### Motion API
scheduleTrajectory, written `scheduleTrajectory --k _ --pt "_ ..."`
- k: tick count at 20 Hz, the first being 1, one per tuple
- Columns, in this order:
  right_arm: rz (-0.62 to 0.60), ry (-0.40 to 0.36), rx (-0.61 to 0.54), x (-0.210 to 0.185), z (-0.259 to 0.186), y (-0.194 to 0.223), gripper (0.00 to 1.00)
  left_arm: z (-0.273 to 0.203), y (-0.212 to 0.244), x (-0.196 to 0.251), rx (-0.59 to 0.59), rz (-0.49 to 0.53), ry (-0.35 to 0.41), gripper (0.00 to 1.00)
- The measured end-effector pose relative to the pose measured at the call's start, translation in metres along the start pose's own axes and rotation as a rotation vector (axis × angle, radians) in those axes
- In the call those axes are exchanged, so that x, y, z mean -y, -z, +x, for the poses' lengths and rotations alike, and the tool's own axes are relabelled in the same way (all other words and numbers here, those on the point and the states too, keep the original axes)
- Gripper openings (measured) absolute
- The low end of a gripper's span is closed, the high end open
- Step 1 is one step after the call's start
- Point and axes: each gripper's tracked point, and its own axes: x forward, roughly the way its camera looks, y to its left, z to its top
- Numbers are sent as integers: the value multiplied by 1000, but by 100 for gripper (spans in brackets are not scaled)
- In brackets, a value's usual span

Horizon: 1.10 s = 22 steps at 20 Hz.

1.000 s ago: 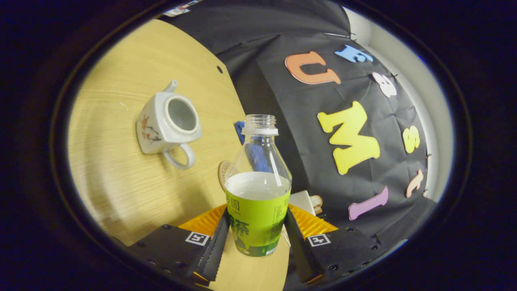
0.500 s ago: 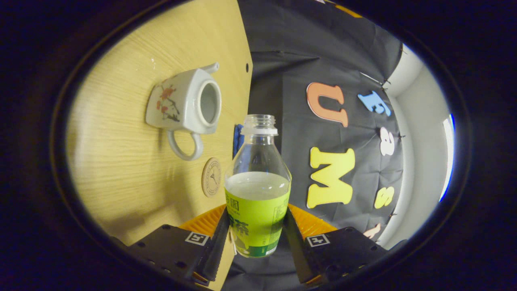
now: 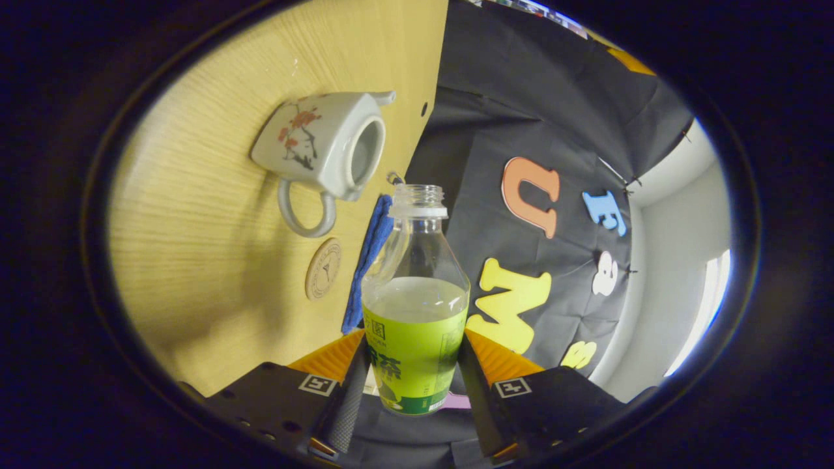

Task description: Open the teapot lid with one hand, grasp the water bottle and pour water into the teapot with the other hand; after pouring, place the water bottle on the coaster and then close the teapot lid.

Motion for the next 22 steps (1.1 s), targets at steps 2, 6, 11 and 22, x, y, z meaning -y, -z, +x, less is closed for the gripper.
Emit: scheduleTrajectory --k 2,6,11,22 --pt "-42 25 3 11 -1 2 72 0 -1 0 0 -2 5 5" --pt "-81 49 1 19 -1 3 75 -1 -1 0 0 -7 9 5" --pt "-134 77 13 28 0 0 72 -2 -1 0 -2 -1 13 5" --pt "-223 100 21 30 2 -5 72 -2 1 3 -8 12 24 5"
